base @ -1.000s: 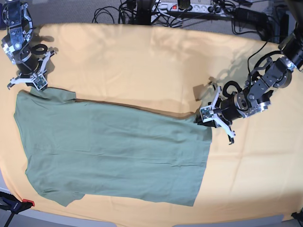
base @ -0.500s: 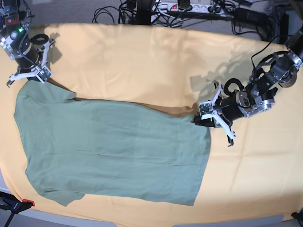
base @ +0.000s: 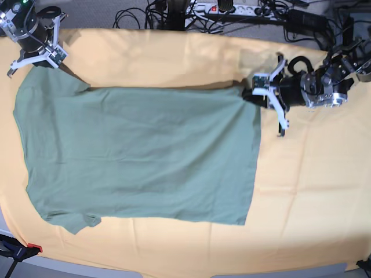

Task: Fold the T-shirt properly
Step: 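Grasp the shirt corners with both grippers and pull them apart, then lower the held corners and release them to flatten the shirt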

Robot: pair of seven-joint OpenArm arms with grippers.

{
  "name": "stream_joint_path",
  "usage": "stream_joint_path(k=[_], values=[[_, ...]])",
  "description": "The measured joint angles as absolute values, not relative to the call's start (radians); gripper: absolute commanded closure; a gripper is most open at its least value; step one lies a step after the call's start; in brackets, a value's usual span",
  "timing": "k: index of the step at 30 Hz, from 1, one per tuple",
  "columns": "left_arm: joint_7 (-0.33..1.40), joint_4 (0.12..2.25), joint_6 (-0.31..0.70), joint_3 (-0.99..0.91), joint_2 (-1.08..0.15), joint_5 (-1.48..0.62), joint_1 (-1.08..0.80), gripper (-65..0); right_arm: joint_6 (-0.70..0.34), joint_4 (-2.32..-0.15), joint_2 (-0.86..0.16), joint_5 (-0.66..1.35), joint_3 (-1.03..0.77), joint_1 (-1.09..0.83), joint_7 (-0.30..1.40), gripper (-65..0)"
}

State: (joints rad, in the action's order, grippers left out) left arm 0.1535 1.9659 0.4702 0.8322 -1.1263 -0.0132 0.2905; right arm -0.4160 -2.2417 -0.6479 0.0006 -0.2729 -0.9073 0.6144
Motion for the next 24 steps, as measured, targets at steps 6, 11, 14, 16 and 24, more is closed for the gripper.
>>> stream_joint_path(k=[6,11,14,16,24], values=[[0.15,2.083,0.479,0.832,-1.24,-0.014,0.223,0.0,-0.407,-2.298,-0.651,0.005,-0.273,-1.002,0.65,0.0],[0.15,2.147,0.575,0.832,-1.3,-0.014,0.202,0.0,-0.367,-2.339,-0.652,0.006,-0.275,-1.088,0.711,0.0],[0.147,2.161,0.586,0.832,-1.318,-0.015,0.202,0.0,-0.35,-2.341,-0.652,0.037,-0.275,-1.142,0.719,0.0],[0.15,2.161,0.607,0.832,-1.319,-0.014,0.202,0.0,-0.344,-2.341,-0.651,0.035,-0.275,-1.182,0.733,0.0],[0.147,2.162,0.673,0.832,-1.319,-0.028,0.202,0.0,-0.287,-2.341,-0.651,0.034,-0.276,-1.252,0.748,0.0]])
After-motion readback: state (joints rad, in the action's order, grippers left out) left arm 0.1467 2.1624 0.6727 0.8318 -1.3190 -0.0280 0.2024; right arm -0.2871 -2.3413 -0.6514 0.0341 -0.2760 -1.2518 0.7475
